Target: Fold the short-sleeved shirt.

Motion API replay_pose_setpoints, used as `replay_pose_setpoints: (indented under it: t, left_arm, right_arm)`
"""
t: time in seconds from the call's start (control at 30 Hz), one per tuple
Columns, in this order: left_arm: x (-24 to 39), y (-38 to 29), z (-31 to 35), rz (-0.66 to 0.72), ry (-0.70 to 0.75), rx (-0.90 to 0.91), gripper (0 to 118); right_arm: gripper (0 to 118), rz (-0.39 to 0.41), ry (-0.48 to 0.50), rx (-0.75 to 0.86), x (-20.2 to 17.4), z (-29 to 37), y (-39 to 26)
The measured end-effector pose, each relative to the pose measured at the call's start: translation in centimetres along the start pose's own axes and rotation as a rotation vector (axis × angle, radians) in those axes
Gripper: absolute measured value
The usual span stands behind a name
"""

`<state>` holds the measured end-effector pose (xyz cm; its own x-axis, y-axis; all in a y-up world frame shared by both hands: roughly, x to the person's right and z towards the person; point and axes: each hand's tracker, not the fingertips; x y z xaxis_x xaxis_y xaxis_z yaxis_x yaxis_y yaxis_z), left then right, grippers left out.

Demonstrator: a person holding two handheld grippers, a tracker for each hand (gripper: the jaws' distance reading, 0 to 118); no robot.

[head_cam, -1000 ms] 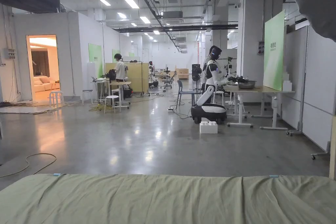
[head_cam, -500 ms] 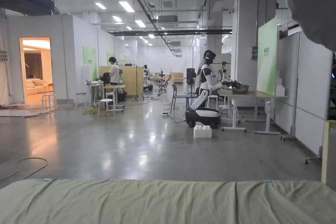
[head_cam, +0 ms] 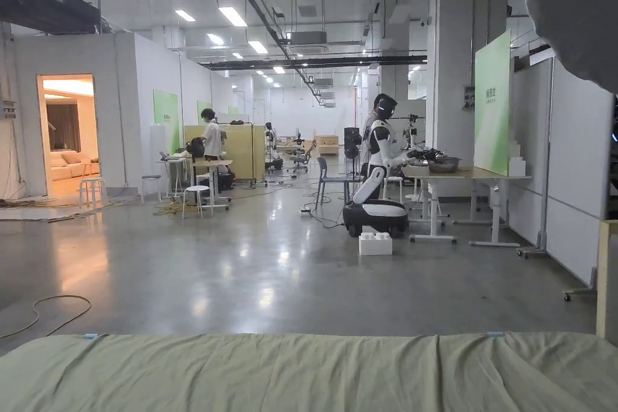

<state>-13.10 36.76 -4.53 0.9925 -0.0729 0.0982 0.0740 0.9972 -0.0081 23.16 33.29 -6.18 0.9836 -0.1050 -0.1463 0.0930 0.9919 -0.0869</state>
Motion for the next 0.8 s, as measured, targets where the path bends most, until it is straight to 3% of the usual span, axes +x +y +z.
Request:
replay_pose_setpoints:
  t: [0.2,0.43,0.8]
  left_arm:
    - [0.06,-0.06,-0.14,0.003,-0.003,0.001,118]
    - [0.02,-0.09,-0.13,0.006,-0.001,-0.006,118]
    - [-0.29,0.10,0.09,0.027,0.015,0.009,118]
  right_arm:
    - [118,-0.056,0.022,0.007,0.65,0.03,0.16]
    - [118,-0.032,-0.010,0.022,0.39,0.25,-0.09]
    - [118,-0.016,0.018,0.010,-0.06,0.18,-0.08]
